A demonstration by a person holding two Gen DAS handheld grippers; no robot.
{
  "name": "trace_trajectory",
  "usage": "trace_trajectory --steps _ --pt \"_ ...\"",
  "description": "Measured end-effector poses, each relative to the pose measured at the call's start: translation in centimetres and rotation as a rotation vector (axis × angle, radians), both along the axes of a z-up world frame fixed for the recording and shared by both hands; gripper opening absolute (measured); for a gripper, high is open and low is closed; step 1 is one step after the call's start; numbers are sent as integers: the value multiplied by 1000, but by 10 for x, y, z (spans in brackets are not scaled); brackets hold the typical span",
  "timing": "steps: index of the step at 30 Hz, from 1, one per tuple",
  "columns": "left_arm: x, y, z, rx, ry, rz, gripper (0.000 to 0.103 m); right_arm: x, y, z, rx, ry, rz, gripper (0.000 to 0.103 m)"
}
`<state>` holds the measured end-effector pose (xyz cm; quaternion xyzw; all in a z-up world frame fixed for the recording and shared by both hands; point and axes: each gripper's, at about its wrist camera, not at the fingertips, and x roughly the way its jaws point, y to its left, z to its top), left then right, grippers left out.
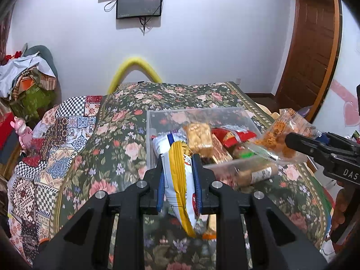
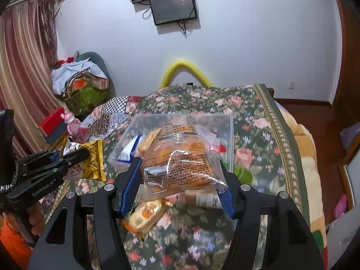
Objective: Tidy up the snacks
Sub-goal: 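Carry both held bags over the box and open both grippers inside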
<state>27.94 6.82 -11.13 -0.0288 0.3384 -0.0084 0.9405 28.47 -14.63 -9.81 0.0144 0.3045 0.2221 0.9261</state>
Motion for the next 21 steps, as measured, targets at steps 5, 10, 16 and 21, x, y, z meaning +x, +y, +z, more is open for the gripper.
trace_trajectory --steps 5,10,16,21 --pt "21 -1 2 21 -6 5 21 17 4 4 5 -20 -8 58" --pt "40 -1 -1 35 -6 9 21 39 9 2 -2 -14 -22 58" --pt "69 -2 -7 53 5 16 21 69 17 -7 -13 22 -34 58" --pt "98 4 -14 36 20 37 21 90 27 -19 -41 51 -36 58"
